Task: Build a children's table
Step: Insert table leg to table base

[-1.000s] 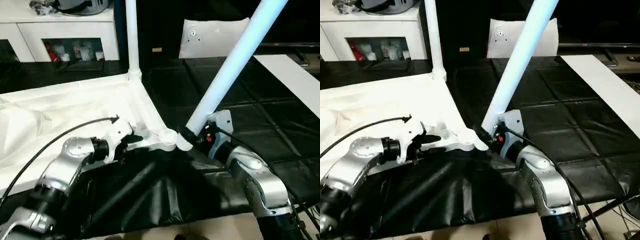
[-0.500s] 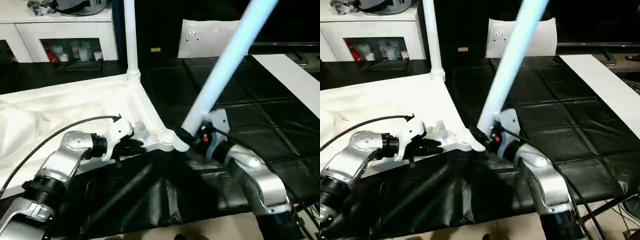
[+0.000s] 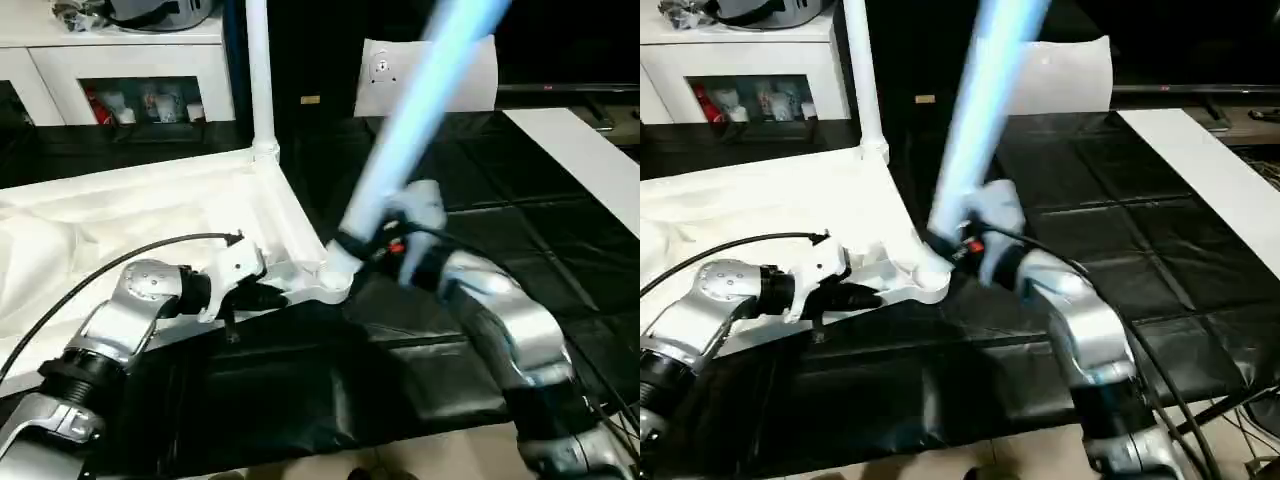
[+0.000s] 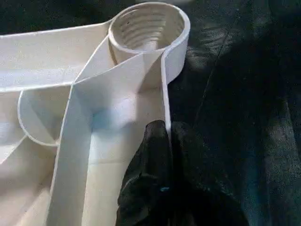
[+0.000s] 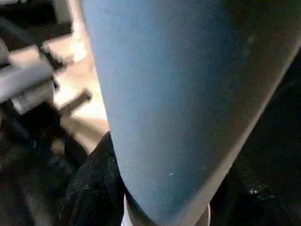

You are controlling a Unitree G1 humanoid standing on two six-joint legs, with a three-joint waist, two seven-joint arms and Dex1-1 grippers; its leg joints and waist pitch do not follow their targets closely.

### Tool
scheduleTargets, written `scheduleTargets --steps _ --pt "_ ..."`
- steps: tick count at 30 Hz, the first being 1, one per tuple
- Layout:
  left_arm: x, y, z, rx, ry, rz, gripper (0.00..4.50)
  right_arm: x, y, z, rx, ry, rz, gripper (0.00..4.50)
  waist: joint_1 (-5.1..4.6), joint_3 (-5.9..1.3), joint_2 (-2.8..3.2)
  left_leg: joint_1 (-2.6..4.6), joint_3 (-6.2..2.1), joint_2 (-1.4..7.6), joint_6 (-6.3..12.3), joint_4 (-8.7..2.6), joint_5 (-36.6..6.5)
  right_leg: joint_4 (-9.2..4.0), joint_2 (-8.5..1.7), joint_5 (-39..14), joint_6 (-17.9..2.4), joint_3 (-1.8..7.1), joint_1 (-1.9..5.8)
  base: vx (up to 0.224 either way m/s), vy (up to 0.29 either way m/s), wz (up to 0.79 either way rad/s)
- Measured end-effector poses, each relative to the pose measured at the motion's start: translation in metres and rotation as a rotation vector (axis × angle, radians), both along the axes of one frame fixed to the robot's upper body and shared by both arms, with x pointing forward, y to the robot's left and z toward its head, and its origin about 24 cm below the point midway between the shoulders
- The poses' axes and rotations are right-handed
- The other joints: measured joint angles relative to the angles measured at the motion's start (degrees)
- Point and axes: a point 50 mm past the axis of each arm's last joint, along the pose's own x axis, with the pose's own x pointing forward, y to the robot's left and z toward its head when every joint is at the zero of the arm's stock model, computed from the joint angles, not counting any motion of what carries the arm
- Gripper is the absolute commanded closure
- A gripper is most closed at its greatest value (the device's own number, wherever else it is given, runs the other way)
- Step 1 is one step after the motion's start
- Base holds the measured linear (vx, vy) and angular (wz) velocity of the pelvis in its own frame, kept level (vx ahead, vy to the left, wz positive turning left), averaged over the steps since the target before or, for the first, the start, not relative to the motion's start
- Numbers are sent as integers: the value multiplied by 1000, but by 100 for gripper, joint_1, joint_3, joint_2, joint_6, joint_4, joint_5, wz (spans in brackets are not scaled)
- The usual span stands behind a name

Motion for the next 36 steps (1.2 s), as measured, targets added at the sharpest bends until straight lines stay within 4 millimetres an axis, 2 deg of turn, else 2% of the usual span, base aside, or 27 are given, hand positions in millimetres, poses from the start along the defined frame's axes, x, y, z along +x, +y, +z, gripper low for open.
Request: scheduleTargets --steps 2,9,11,13,18,24,30,36 --pt "-4 -1 -1 -5 -10 -10 450 0 0 -10 -22 36 12 261 13 1 -7 -3 1 0 0 0 0 -1 -1 -1 0 0 -1 0 0 0" --pt "-6 -4 -1 -36 2 39 450 1 7 -12 4 46 13 261 82 -11 -31 2 7 -2 0 0 0 0 -4 -2 0 5 -1 0 0 0" --pt "-7 -3 -1 -47 21 52 394 2 8 -13 11 43 11 261 77 -12 -30 4 8 -2 0 0 0 1 -4 -2 0 6 -1 0 0 0" --pt "-8 -1 -2 -81 37 73 392 3 7 -14 20 44 5 261 72 -15 -34 4 8 -1 0 -1 0 2 -2 -2 1 6 -2 0 0 0" --pt "-10 -1 -3 -86 31 78 347 4 6 -15 21 47 0 261 89 -33 -63 5 8 -1 0 -2 0 1 -2 -2 1 6 -1 0 0 0" --pt "-9 -1 -4 -93 54 82 347 3 5 -17 22 47 -2 261 90 -41 -73 23 8 -1 0 -2 0 1 -2 -3 2 6 12 0 0 0" --pt "-5 -2 -6 -74 58 85 418 3 4 -18 20 52 -5 261 93 -41 -73 60 8 -3 0 -5 0 -1 -2 -3 3 6 41 0 0 0" --pt "-3 -1 -5 -53 63 67 447 3 3 -19 17 54 -9 261 86 -42 -76 84 7 -5 0 -5 0 -12 -3 -5 5 5 55 0 0 0"
